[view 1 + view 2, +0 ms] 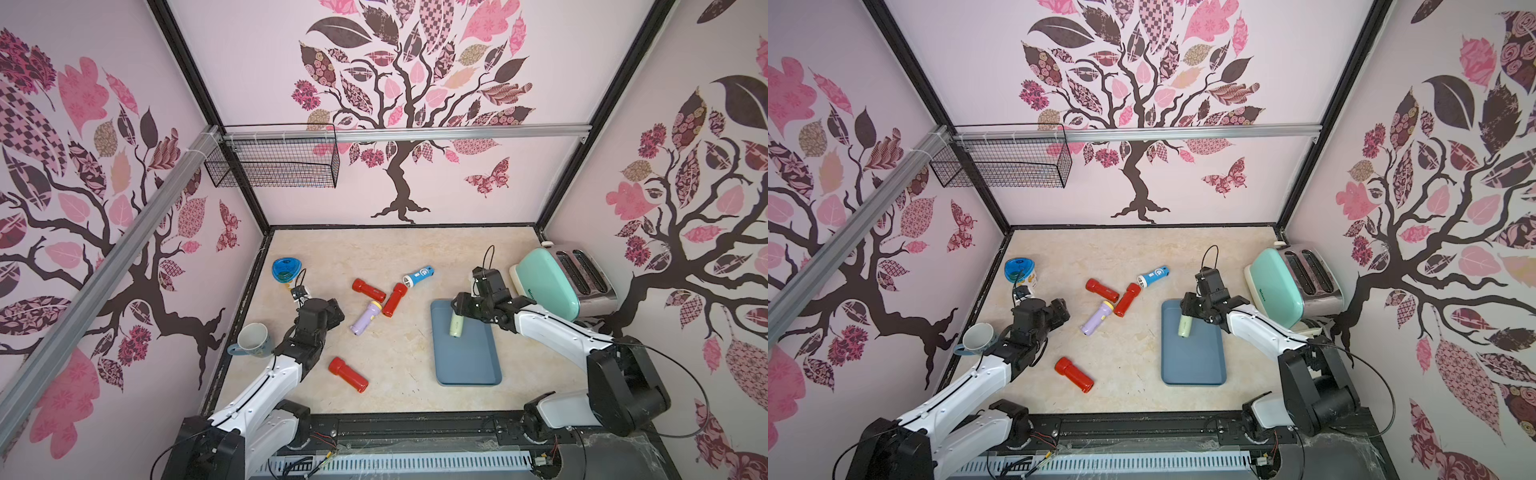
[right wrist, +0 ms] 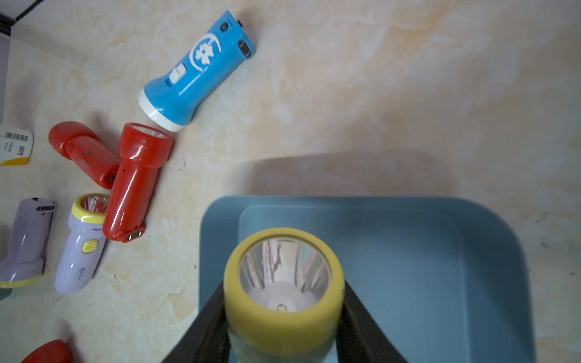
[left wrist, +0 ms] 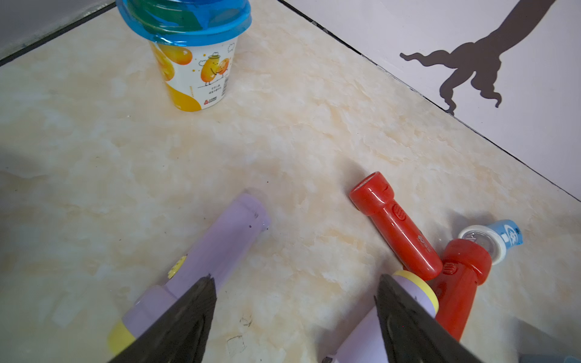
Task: Put the flashlights into the storage boxes
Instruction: Place the flashlight at the storage box.
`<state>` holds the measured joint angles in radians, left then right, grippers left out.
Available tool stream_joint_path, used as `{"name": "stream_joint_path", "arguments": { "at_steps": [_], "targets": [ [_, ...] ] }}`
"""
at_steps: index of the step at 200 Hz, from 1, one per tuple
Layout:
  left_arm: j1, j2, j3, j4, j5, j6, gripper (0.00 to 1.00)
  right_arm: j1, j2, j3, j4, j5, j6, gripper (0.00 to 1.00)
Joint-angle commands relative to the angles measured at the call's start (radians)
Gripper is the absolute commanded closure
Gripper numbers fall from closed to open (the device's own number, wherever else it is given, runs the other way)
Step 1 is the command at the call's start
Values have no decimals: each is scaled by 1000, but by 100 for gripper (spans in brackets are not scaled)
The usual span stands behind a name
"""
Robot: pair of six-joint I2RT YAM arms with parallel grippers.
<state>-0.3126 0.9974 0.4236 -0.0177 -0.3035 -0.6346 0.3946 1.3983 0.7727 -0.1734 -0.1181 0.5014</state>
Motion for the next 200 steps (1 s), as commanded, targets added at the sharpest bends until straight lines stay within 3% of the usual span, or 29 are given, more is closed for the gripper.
{"name": "stream_joint_path", "arguments": {
  "at_steps": [1,45,80,101,126,158,200],
  "targets": [
    [4,-3,-40,75,82,49,17,19,21,4,60,-76,19,58],
    [-19,55,-39,141,226,98,18,39,44,-46,127,-118,40,58],
    [-126,135,83,31,215,113,19,63,56,-63,150,-123,34,57],
    [-172,190,116,28,246,51,19,73,63,-70,150,-116,14,52],
    [-216,280,164,42,262,61,19,73,67,-66,140,-116,-12,38],
    [-224,383,288,-34,312,125,19,71,54,-56,99,-80,-42,35],
    [-226,490,419,-103,385,187,24,62,-2,-94,65,63,20,37]
  ]
}}
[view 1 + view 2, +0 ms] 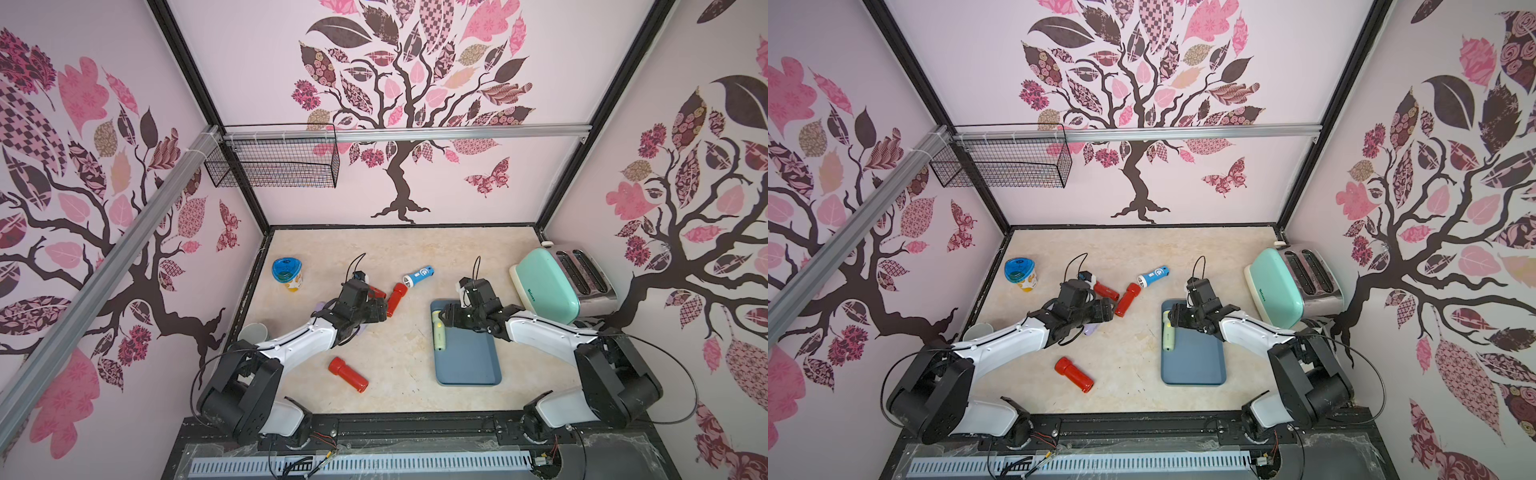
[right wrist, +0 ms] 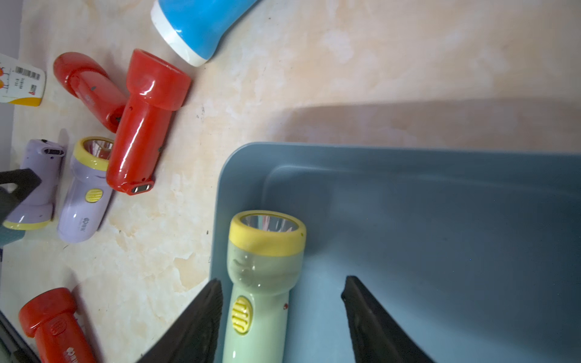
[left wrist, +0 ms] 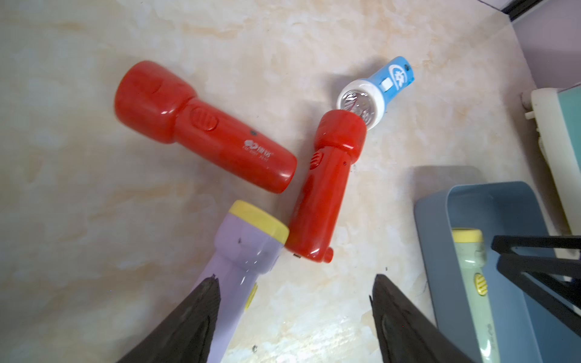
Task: Put the flashlights into the storage boxes
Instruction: Place the flashlight at the storage box, then move the storage box to the center of the board.
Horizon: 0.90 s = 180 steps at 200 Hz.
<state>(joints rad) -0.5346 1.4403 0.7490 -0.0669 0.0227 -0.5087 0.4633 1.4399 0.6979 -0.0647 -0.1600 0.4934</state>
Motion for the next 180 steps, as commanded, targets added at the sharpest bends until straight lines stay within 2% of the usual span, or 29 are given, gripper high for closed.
{"name": "stream_joint_path", "arguments": {
  "at_steps": [1,17,43,72,98,126,180],
  "targets": [
    [-4,50,100,-56,60,63,24,-7,-45,-20,-44,107,31,37],
    [-6,107,174,-111,69,98,25,-47,-45,-38,-37,111,70,41],
    [-6,201,282,-193,85,130,27,-125,9,-49,35,14,134,42],
    [-26,268,342,-212,92,124,28,-132,99,-4,90,11,185,43],
    [-54,317,394,-245,55,139,28,-132,176,54,117,54,251,44],
    [-56,379,465,-291,39,158,29,-133,245,140,90,156,309,45],
    [-57,473,573,-351,4,200,30,-142,392,305,45,276,332,45]
  ]
}}
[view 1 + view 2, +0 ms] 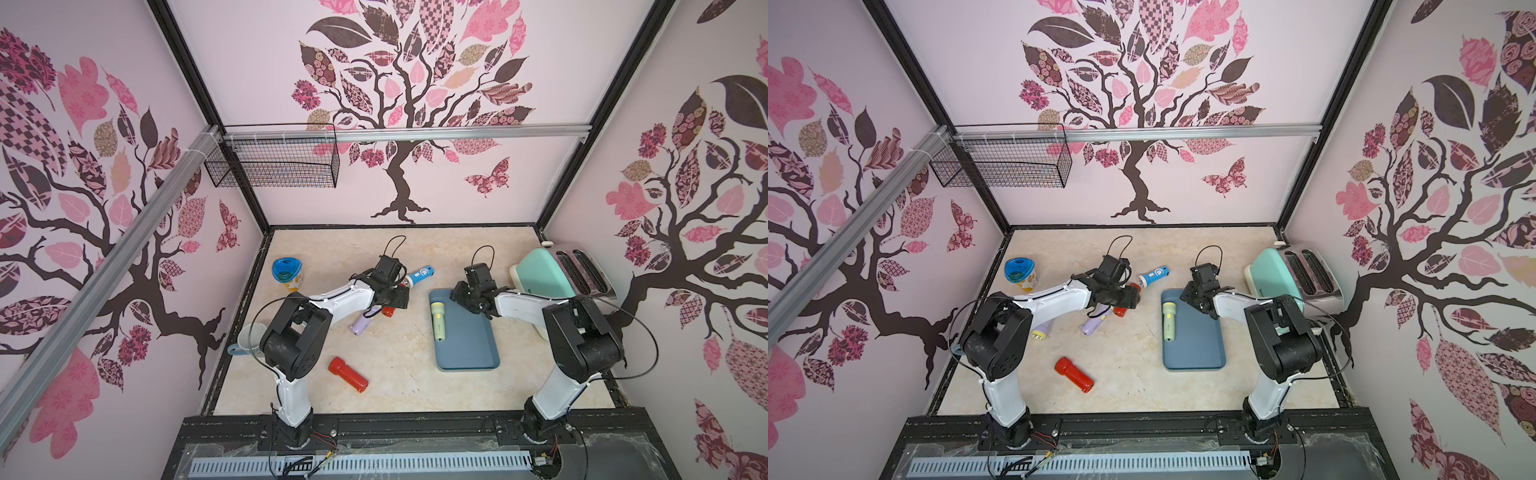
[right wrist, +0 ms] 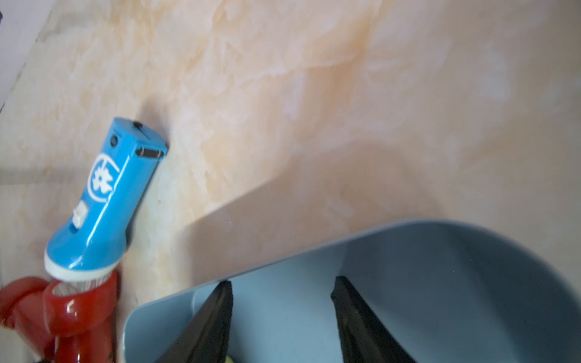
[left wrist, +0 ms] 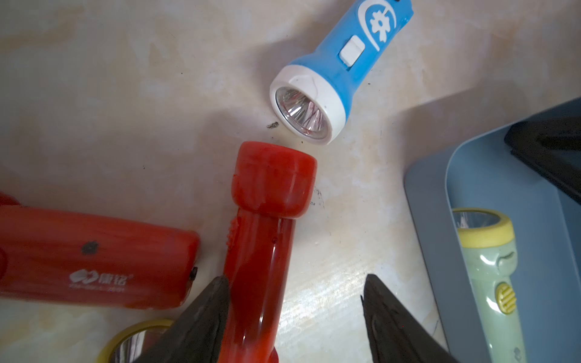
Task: Put the flashlights into the storage boxes
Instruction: Move the storage box to the center of the board, then pick up the flashlight from the center of the board.
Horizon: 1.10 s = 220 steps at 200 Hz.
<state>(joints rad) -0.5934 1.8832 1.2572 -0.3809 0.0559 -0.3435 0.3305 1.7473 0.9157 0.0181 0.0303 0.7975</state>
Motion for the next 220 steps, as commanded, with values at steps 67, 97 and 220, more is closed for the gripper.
{"name": "stream_joint_path", "arguments": {
  "at_steps": [67,97,220],
  "targets": [
    [3,104,128,-53,-23,46,33,-19,185,315,-128,6,-7,44],
    [3,109,120,-46,-5,34,39,-20,48,286,-174,-20,-105,38],
    [-23,154,71,-24,-51,18,52,-90,-388,-117,-96,2,-134,30]
  ]
}}
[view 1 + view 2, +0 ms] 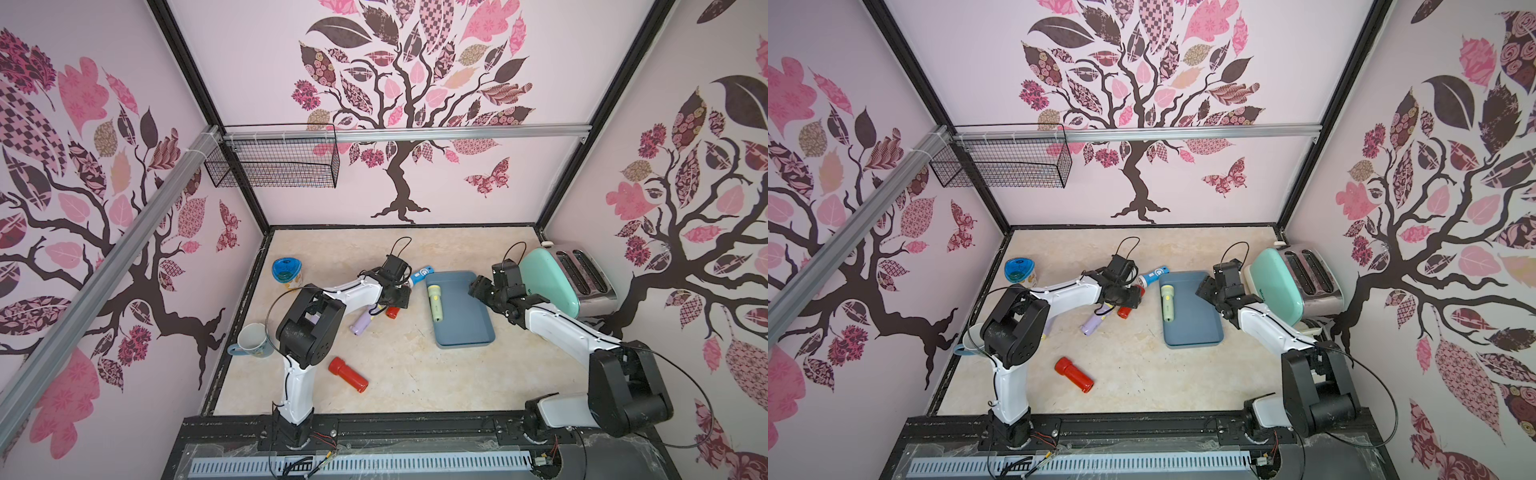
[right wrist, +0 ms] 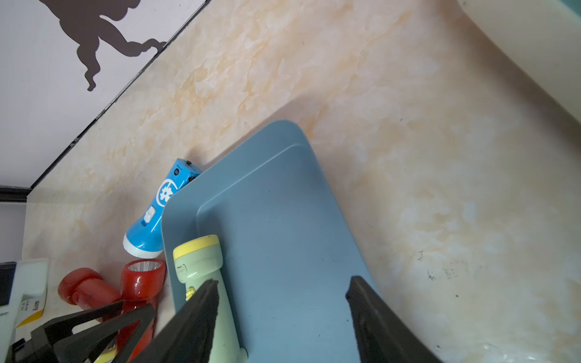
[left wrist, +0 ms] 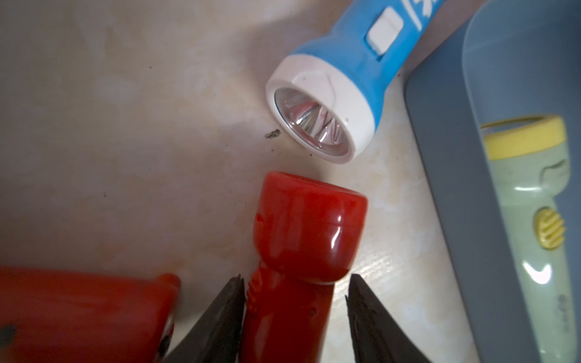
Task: Put the flashlights into the storage boxes
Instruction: Pick up the flashlight from the center of the board.
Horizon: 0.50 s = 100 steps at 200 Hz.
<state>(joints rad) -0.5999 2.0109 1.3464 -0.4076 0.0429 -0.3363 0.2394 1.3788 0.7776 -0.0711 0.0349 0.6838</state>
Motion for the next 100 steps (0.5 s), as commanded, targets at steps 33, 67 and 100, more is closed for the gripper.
{"name": "stream_joint_path", "arguments": {
  "at_steps": [33,67,100],
  "targets": [
    [-21,9,-14,-14,-52,3,71,-6,-33,10,-5,-3,-27,29],
    [-29,-106,-3,-67,-43,-66,75,-21,-45,10,-11,-5,-34,28],
    [-41,-238,-21,-68,-49,-157,73,-31,-48,-3,0,-3,-32,28]
  ]
}}
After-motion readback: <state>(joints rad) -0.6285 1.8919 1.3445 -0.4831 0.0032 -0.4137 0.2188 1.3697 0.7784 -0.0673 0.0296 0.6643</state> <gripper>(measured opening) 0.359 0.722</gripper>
